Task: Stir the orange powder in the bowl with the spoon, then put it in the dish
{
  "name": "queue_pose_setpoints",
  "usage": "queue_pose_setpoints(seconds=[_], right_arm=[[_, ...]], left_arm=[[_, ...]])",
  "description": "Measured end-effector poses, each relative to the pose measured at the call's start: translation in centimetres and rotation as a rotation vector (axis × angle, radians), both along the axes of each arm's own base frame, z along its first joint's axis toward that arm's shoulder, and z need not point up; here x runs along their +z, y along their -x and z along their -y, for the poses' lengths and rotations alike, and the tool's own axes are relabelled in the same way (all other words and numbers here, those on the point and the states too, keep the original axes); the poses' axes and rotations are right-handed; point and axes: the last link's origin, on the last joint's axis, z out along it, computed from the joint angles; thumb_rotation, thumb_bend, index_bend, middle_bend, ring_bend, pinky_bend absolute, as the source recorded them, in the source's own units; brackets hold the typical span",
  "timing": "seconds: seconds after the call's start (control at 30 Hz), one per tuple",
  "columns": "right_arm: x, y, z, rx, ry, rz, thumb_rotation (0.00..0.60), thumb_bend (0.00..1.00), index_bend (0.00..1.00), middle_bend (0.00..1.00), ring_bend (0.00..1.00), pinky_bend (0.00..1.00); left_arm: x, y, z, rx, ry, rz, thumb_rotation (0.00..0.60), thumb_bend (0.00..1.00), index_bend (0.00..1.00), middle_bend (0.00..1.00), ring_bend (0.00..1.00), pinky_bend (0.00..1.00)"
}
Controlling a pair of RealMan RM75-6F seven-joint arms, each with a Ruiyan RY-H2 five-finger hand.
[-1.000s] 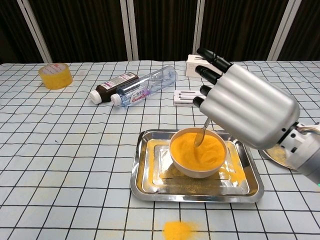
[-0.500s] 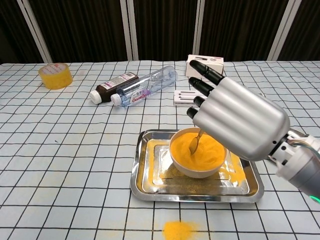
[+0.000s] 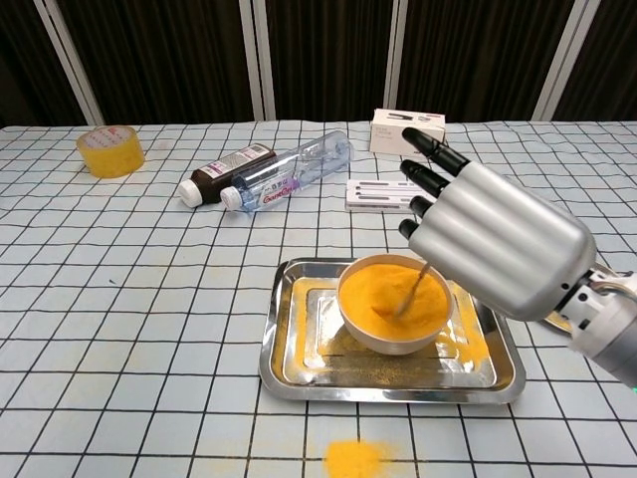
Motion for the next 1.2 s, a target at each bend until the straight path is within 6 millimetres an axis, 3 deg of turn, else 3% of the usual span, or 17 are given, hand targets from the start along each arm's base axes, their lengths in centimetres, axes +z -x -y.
queue_pose_setpoints(seconds=[0.3,0.53,1.2], right_arm=[[0.9,0.6,0.3,-0.027,0.017,0.011,0.6,0.57,0.61,0.51,0.18,0.0],[1.0,0.0,0.6,-0.016,0.023,0.032,0.6,0.57,0.61,0.51,0.18,0.0],[-1.6,-0.7,1.1,-0.018,-0.005,0.057,0.6,0.57,0.61,0.51,0.18,0.0]], left_arm=[[0.0,0.0,0.0,0.001,-0.001,-0.002,0.6,0.0,0.0,0.0,0.0,0.0],[0.0,0.0,0.0,0.002,-0.003,-0.002,0.6,0.0,0.0,0.0,0.0,0.0],[0.2,0.2,0.0,0.01,-0.008,0.016,0.6,0.0,0.0,0.0,0.0,0.0]])
